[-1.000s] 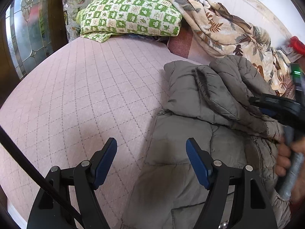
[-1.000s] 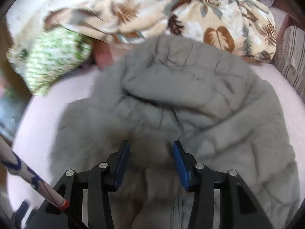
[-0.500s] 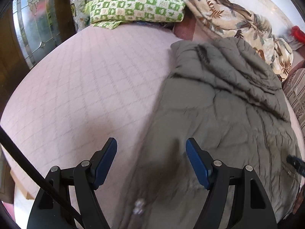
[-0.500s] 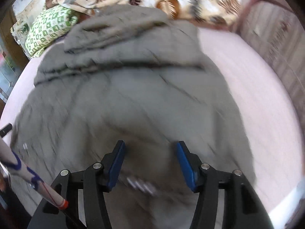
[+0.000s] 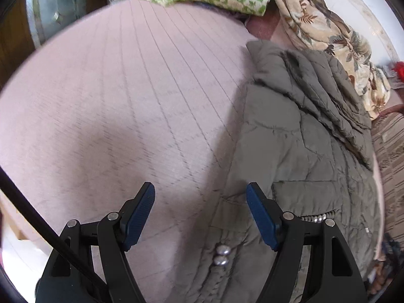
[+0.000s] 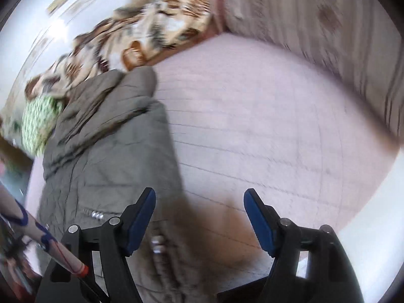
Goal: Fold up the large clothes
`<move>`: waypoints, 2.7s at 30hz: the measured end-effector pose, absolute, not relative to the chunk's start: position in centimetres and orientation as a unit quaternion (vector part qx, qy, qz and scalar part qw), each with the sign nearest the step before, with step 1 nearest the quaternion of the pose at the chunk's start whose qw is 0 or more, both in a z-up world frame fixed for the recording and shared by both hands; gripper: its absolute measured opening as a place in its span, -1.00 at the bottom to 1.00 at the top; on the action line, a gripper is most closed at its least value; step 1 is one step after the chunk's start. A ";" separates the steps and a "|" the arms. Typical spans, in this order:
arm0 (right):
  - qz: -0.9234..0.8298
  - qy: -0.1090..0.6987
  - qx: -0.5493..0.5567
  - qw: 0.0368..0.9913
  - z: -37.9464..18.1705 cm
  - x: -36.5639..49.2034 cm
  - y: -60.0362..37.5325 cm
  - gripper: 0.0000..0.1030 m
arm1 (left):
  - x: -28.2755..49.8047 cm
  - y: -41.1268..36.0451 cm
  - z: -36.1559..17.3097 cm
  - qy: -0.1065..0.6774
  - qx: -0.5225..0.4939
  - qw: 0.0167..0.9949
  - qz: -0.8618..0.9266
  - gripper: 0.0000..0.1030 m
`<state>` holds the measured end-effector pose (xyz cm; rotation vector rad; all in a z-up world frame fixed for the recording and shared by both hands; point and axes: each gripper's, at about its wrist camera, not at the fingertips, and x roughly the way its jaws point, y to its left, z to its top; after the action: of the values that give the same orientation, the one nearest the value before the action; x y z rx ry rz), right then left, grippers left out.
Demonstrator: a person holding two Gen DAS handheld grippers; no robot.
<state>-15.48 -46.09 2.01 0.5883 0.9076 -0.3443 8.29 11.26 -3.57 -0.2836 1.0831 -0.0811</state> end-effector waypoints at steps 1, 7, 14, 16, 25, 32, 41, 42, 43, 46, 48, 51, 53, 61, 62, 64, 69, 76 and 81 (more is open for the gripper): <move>-0.155 0.428 0.302 0.838 1.4 -15.7 -46.7 0.49 | 8.6 11.3 -4.3 0.522 -0.157 0.836 -0.058 0.43; -0.074 0.423 0.420 0.799 -2.7 -15.2 -47.6 0.51 | 8.1 10.9 -5.1 0.520 -0.243 0.806 -0.143 0.47; -0.051 0.416 0.446 0.791 -3.1 -14.8 -47.1 0.51 | 5.9 9.4 -5.1 0.516 -0.245 0.796 -0.201 0.47; -0.024 0.427 0.453 0.782 -3.2 -14.9 -46.5 0.51 | 5.3 9.6 -4.7 0.514 -0.243 0.794 -0.215 0.47; 0.011 0.470 0.396 0.788 -3.0 -16.0 -41.5 0.51 | 8.8 10.9 -5.7 0.528 -0.248 0.788 -0.197 0.47; 0.020 0.454 0.429 0.781 -3.8 -16.5 -42.1 0.51 | 7.4 10.6 -6.3 0.537 -0.281 0.752 -0.259 0.47; 0.040 0.451 0.436 0.778 -3.4 -17.4 -41.6 0.48 | 2.1 10.7 -5.8 0.534 -0.254 0.758 -0.276 0.47; 0.045 0.452 0.436 0.777 -3.3 -17.7 -41.5 0.48 | 1.5 10.5 -5.8 0.534 -0.251 0.758 -0.280 0.47; 0.049 0.453 0.436 0.776 -3.2 -17.9 -41.5 0.47 | 1.1 10.5 -5.9 0.534 -0.250 0.756 -0.284 0.47; 0.069 0.455 0.435 0.774 -2.9 -18.6 -41.2 0.42 | 0.2 10.0 -6.1 0.538 -0.249 0.747 -0.301 0.47; 0.078 0.459 0.428 0.775 -2.9 -18.9 -40.9 0.40 | -0.4 9.2 -6.5 0.542 -0.236 0.746 -0.308 0.47; 0.084 0.472 0.400 0.781 -2.8 -18.6 -39.5 0.39 | -0.9 7.6 -7.5 0.554 -0.211 0.744 -0.307 0.47; 0.086 0.479 0.395 0.780 -3.1 -18.0 -38.8 0.38 | -1.2 6.9 -7.3 0.552 -0.191 0.756 -0.296 0.47; 0.063 0.483 0.358 0.797 -2.6 -17.7 -37.0 -0.55 | -2.8 4.8 -4.0 0.533 -0.122 0.807 -0.222 -0.47; 0.065 0.471 0.359 0.803 -1.7 -17.9 -37.2 -0.60 | -2.9 5.0 -3.0 0.526 -0.125 0.812 -0.221 -0.48; 0.073 0.446 0.366 0.813 0.3 -18.4 -37.6 -0.64 | -3.2 5.6 -1.4 0.512 -0.135 0.818 -0.224 -0.51; 0.110 0.402 0.373 0.829 4.8 -20.5 -37.4 -0.66 | -5.2 7.2 2.3 0.487 -0.148 0.828 -0.235 -0.54; 0.124 0.420 0.333 0.835 6.4 -21.7 -35.9 -0.67 | -7.0 7.9 2.1 0.498 -0.140 0.825 -0.227 -0.54; 0.123 0.405 0.305 0.853 8.7 -17.6 -35.5 -0.67 | -4.5 7.0 3.6 0.480 -0.142 0.837 -0.221 -0.54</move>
<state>-17.64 -35.54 8.68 0.6417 0.8516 0.2587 -4.48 7.05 3.59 -0.3012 1.0149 -0.4683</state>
